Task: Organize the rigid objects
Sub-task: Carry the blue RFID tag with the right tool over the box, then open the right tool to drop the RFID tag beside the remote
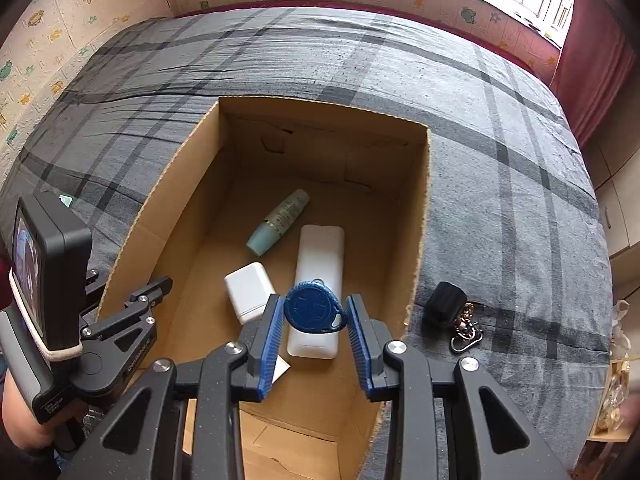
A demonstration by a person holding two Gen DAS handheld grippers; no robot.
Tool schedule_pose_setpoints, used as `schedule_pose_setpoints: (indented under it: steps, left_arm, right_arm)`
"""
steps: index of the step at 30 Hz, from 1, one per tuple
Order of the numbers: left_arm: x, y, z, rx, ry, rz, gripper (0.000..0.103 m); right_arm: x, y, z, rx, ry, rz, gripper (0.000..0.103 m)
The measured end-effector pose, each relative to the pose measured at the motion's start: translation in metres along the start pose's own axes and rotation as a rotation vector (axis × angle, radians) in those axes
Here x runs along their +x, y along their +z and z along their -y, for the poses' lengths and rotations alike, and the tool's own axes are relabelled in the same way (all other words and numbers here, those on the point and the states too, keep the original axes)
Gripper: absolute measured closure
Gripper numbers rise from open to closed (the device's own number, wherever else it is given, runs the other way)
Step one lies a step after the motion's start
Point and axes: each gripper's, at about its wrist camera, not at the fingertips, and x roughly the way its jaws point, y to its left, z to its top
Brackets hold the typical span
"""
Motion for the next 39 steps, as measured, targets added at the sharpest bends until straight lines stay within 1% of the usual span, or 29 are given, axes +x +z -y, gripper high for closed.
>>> schedule_pose_setpoints:
  steps: [8, 20, 27, 32, 35, 37, 39]
  left_arm:
    - [0.0, -0.001, 0.0, 0.001, 0.001, 0.0, 0.091]
    - [-0.001, -0.001, 0.001, 0.007, 0.004, 0.0, 0.091]
    - [-0.001, -0.001, 0.001, 0.008, 0.004, 0.0, 0.091]
    - [-0.001, -0.001, 0.0, 0.008, 0.004, 0.0, 0.091]
    - [-0.002, -0.001, 0.0, 0.006, 0.004, 0.001, 0.091]
    - [-0.002, -0.001, -0.001, 0.006, 0.004, 0.001, 0.091]
    - [-0.001, -0.001, -0.001, 0.006, 0.005, 0.0, 0.091]
  right_arm:
    - [0.025, -0.001, -0.022, -0.029, 0.024, -0.045, 0.069]
    - [0.059, -0.013, -0.038, -0.056, 0.05, -0.12, 0.069]
    - [0.067, -0.013, -0.038, -0.046, 0.06, -0.136, 0.069]
    - [0.066, -0.013, -0.039, -0.046, 0.064, -0.127, 0.068]
    - [0.062, -0.012, -0.036, -0.041, 0.062, -0.122, 0.055]
    - [0.056, -0.012, -0.036, -0.045, 0.06, -0.105, 0.052]
    - [0.05, -0.012, -0.036, -0.048, 0.05, -0.09, 0.047]
